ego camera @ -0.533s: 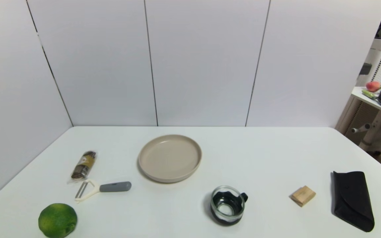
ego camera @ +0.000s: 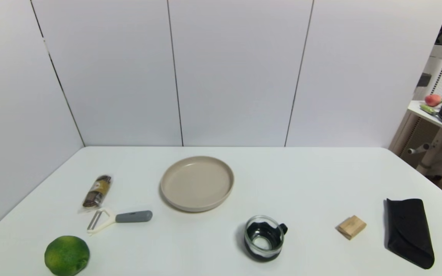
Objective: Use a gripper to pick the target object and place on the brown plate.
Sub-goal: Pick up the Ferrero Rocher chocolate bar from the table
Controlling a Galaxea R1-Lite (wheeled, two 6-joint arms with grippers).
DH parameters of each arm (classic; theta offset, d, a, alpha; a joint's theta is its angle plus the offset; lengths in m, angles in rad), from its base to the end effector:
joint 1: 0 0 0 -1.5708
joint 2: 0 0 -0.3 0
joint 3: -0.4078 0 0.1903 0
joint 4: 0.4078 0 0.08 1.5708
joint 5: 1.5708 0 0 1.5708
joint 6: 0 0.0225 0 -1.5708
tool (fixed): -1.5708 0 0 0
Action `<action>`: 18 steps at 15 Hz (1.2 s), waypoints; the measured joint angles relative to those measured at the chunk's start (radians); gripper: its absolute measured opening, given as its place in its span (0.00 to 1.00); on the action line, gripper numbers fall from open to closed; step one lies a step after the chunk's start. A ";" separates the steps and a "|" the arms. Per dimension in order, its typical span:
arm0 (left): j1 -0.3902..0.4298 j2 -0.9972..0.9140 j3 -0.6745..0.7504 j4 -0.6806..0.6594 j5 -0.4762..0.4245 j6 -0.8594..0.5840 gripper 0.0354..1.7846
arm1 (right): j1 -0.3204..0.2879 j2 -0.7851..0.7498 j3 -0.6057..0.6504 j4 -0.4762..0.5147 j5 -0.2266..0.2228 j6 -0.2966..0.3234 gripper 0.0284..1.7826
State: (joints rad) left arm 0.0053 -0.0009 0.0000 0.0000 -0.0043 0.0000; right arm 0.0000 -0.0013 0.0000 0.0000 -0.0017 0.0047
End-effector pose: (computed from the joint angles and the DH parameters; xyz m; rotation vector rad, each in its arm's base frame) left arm -0.0229 -0.0002 0.0755 0.0000 -0.0009 0.0010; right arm -0.0229 0.0000 0.0754 0.0047 -0.0013 -0.0017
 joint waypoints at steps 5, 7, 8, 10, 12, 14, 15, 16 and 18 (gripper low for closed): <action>0.000 0.000 -0.001 0.000 0.001 -0.016 0.94 | 0.000 0.000 0.000 0.000 0.000 0.000 0.95; 0.000 0.008 -0.012 0.007 0.002 -0.017 0.94 | 0.000 0.000 0.000 0.001 0.000 0.000 0.95; 0.000 0.028 -0.044 0.006 0.001 -0.021 0.94 | 0.000 0.000 0.000 0.000 0.000 0.000 0.95; 0.002 0.118 -0.133 0.011 0.000 -0.031 0.94 | 0.000 0.000 0.000 0.000 0.000 0.000 0.95; 0.002 0.262 -0.247 0.029 -0.001 -0.037 0.94 | 0.000 0.000 0.000 0.000 0.000 0.000 0.95; 0.001 0.450 -0.398 0.083 -0.002 -0.037 0.94 | 0.000 0.000 0.000 0.000 0.000 0.000 0.95; 0.001 0.557 -0.490 0.122 -0.003 -0.037 0.94 | 0.000 0.000 0.000 0.001 0.000 0.000 0.95; 0.000 0.659 -0.586 0.165 -0.003 -0.036 0.94 | 0.000 0.000 0.000 0.001 0.000 0.000 0.95; -0.001 0.870 -0.783 0.278 -0.003 -0.026 0.94 | 0.000 0.000 0.000 0.001 0.000 0.000 0.95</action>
State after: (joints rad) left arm 0.0043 0.8687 -0.7830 0.2779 -0.0077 -0.0257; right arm 0.0000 -0.0013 0.0000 0.0009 -0.0017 0.0047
